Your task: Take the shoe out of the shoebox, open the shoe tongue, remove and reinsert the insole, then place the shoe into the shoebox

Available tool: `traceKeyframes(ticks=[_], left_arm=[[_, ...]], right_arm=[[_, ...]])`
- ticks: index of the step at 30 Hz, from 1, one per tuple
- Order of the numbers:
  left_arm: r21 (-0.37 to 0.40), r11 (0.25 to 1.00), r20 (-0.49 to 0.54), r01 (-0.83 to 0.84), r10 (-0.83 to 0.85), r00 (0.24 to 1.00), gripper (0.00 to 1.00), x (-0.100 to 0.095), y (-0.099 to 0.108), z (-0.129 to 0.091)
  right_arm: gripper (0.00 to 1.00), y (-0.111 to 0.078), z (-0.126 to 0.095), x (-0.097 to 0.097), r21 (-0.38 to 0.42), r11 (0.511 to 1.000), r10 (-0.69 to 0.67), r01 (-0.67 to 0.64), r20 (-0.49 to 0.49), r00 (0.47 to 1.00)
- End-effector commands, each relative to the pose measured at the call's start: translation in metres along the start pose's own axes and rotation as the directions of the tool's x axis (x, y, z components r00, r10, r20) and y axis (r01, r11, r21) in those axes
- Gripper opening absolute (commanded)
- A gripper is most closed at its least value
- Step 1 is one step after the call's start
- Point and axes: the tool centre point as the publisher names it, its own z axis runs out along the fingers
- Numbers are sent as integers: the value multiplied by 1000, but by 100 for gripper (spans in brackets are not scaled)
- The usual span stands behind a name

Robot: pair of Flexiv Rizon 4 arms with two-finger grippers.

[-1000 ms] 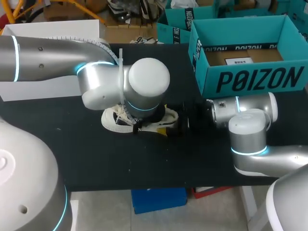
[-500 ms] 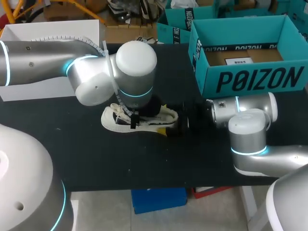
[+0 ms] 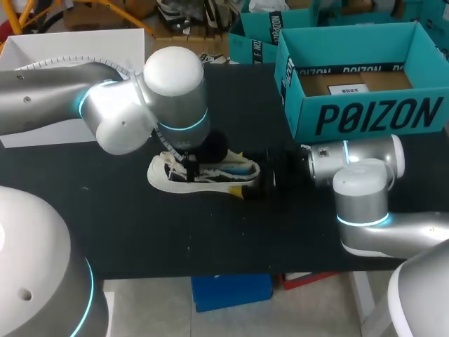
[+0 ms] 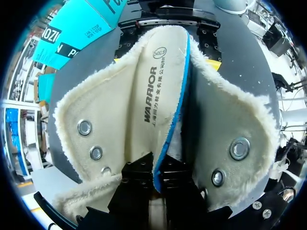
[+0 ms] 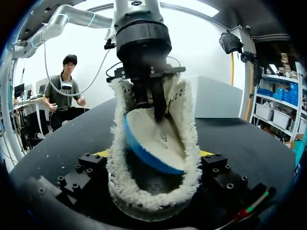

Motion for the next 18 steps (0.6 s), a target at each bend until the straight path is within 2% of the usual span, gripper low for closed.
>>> traceKeyframes(ticks=[1,15,18], left_arm=[[58,998,1,-2,2,1000,0,0,13,-15],[92,994,-10,-60,62,998,0,12,-2,-23],[85,993,-27,-84,86,996,0,13,-7,-18]], right_arm=[[0,-9,2,0,-1,1000,1,-1,0,1000],[0,-9,2,0,-1,1000,1,-1,0,1000],[0,-9,2,0,-1,1000,1,-1,0,1000]])
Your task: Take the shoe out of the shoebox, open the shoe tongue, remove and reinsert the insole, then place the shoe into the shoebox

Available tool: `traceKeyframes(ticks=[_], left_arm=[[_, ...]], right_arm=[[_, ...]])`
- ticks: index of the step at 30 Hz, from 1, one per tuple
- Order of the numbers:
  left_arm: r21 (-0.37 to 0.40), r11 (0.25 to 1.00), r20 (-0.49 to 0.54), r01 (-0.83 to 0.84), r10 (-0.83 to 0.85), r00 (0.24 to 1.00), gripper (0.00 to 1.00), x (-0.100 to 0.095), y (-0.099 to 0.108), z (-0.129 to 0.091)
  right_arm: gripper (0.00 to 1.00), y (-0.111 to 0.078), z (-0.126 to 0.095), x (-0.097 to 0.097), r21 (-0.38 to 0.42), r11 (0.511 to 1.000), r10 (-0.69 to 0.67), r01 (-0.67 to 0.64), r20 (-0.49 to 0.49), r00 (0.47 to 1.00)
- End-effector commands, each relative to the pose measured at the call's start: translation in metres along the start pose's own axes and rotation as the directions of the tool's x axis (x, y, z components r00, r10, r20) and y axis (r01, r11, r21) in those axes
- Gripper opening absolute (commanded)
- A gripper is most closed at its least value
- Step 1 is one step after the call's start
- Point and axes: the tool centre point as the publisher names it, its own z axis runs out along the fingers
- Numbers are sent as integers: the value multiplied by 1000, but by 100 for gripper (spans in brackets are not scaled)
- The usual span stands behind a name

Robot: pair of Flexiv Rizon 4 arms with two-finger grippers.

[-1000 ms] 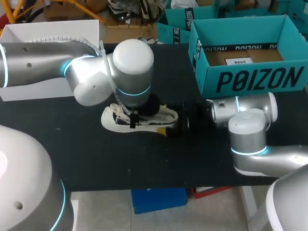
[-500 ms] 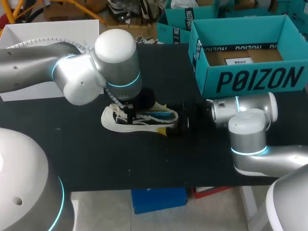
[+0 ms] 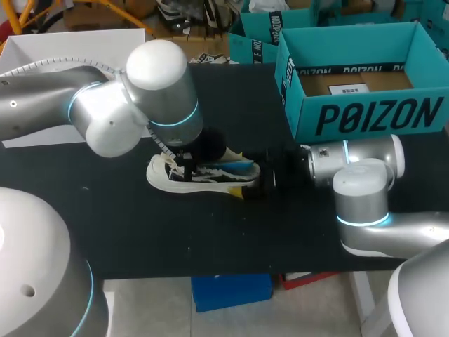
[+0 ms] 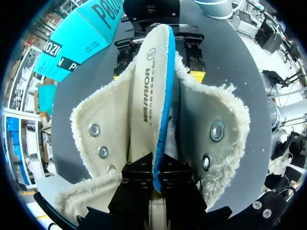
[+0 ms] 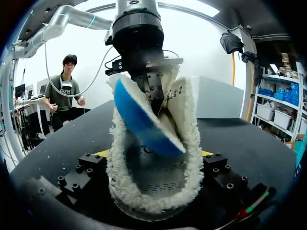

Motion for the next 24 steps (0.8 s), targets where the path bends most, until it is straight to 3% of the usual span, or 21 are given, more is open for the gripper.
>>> traceKeyframes(ticks=[1,9,10,11,13,16,19,24], left_arm=[[-4,1000,-17,-23,23,1000,0,3,-1,0],[-20,1000,-42,-2,1,999,1,-2,-8,12],[-19,1000,-43,-1,0,999,29,-3,-8,12],[-18,1000,-44,1,-2,999,40,-4,-9,12],[-13,1000,-46,3,-4,999,48,-5,-12,11],[-1,1000,-47,2,-2,999,46,-8,-16,10],[3,1000,-46,-1,1,999,35,-8,-19,9],[17,1000,-49,-16,17,999,34,-8,-25,9]], right_arm=[[0,-10,2,-1,0,1000,1,-1,1,1000],[0,-10,2,-1,0,1000,1,-1,1,1000],[0,-10,2,-1,0,1000,1,-1,1,1000],[0,-10,2,-1,0,1000,1,-1,1,1000],[0,-10,2,-1,0,1000,1,-1,1,1000],[0,-10,2,-1,0,1000,1,-1,1,1000],[0,-10,2,-1,0,1000,1,-1,1,1000],[0,-10,2,-1,0,1000,1,-1,1,1000]])
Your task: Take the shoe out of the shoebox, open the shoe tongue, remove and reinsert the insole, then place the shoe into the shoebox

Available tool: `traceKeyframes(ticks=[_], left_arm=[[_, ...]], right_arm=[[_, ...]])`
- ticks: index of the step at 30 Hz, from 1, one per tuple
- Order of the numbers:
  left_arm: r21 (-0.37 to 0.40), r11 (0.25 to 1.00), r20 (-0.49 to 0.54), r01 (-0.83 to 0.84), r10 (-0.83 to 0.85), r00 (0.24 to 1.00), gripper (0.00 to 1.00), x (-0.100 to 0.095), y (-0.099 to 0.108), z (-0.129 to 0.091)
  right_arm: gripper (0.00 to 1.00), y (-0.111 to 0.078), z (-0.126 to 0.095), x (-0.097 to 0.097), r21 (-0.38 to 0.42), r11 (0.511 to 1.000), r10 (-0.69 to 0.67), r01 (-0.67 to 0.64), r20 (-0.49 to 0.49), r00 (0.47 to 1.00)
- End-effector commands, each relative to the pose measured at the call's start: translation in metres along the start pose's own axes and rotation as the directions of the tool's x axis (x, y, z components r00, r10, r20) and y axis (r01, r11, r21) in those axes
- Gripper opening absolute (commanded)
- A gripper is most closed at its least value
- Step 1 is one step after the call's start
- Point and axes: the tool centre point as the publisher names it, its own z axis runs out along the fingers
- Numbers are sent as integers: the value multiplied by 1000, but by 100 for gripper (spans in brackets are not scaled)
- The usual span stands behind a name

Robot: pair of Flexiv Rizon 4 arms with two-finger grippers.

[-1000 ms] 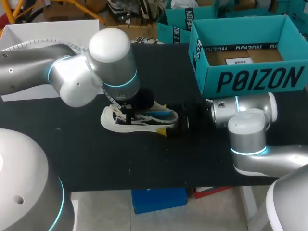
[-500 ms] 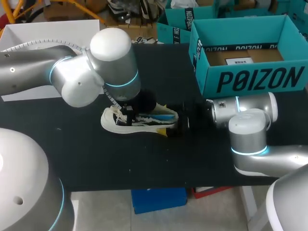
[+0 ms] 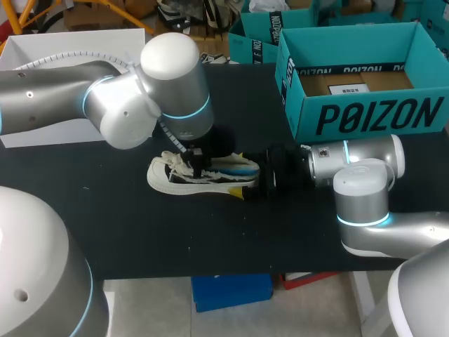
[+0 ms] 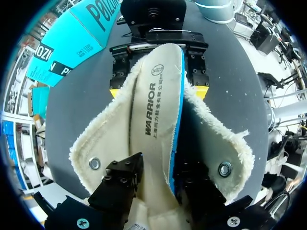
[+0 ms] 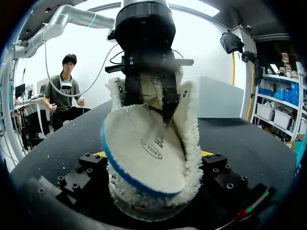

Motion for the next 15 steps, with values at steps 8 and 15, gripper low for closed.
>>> traceKeyframes(ticks=[8,15], left_arm=[[30,998,-5,-49,49,999,30,2,-17,-1],[57,995,-19,-83,84,996,30,6,-37,4]], right_arm=[[0,-9,2,-1,-1,1000,1,-1,1,1000],[0,-9,2,-1,-1,1000,1,-1,1,1000]])
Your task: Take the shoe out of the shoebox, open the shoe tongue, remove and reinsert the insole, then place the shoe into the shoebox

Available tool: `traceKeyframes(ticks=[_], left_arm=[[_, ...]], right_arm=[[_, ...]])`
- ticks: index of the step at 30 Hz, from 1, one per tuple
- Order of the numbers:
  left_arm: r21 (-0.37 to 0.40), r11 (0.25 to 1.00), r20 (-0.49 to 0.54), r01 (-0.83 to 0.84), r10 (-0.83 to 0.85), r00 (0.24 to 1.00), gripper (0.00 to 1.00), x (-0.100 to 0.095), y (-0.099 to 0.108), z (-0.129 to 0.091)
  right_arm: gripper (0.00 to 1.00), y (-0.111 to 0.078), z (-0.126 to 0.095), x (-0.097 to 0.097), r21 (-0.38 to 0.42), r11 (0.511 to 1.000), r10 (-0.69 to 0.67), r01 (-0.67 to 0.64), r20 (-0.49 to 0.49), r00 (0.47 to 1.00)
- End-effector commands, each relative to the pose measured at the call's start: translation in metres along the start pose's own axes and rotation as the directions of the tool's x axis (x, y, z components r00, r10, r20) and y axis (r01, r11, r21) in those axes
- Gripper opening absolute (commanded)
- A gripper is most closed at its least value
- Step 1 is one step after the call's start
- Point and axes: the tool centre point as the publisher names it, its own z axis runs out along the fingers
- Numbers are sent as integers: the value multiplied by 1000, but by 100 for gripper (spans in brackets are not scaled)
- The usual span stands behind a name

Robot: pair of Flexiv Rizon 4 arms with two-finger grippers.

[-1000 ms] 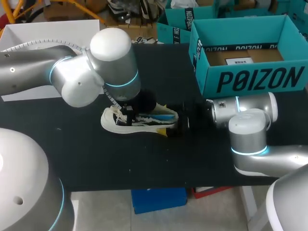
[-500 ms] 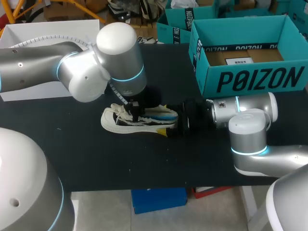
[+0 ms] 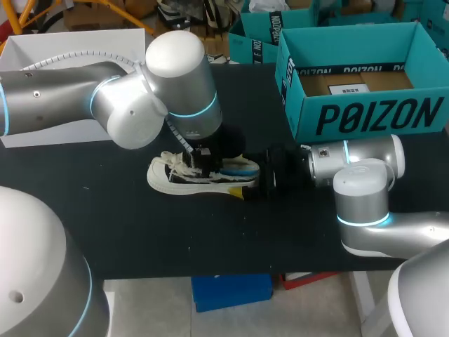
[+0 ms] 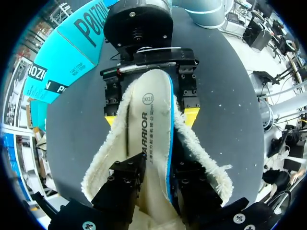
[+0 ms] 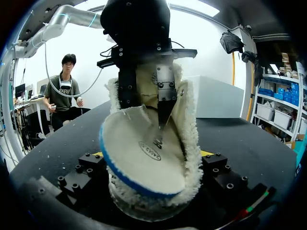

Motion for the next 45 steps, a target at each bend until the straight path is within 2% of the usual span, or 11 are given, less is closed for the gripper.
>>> traceKeyframes(ticks=[1,16,18,20,22,30,37,41,45], left_arm=[[4,1000,-4,-14,14,1000,30,-1,-10,9],[24,998,25,-53,52,998,28,-6,-46,10],[23,998,31,-55,54,998,25,-7,-48,10],[22,998,35,-53,53,998,13,-7,-48,10],[21,999,36,-50,49,998,6,-8,-47,9],[17,999,39,-42,42,998,0,-7,-42,5],[71,997,37,-22,20,999,0,-5,-38,-16],[168,986,-6,-6,8,1000,0,-7,-40,-38],[269,963,-32,-9,18,999,0,-7,-47,-70]], right_arm=[[0,-9,2,-1,-1,1000,1,-1,1,1000],[0,-9,2,-1,-1,1000,1,-1,1,1000],[0,-9,2,-1,-1,1000,1,-1,1,1000],[0,-9,2,-1,-1,1000,1,-1,1,1000],[0,-9,2,-1,-1,1000,1,-1,1,1000],[0,-9,2,-1,-1,1000,1,-1,1,1000],[0,-9,2,-1,-1,1000,1,-1,1,1000],[0,-9,2,-1,-1,1000,1,-1,1,1000],[0,-9,2,-1,-1,1000,1,-1,1,1000]])
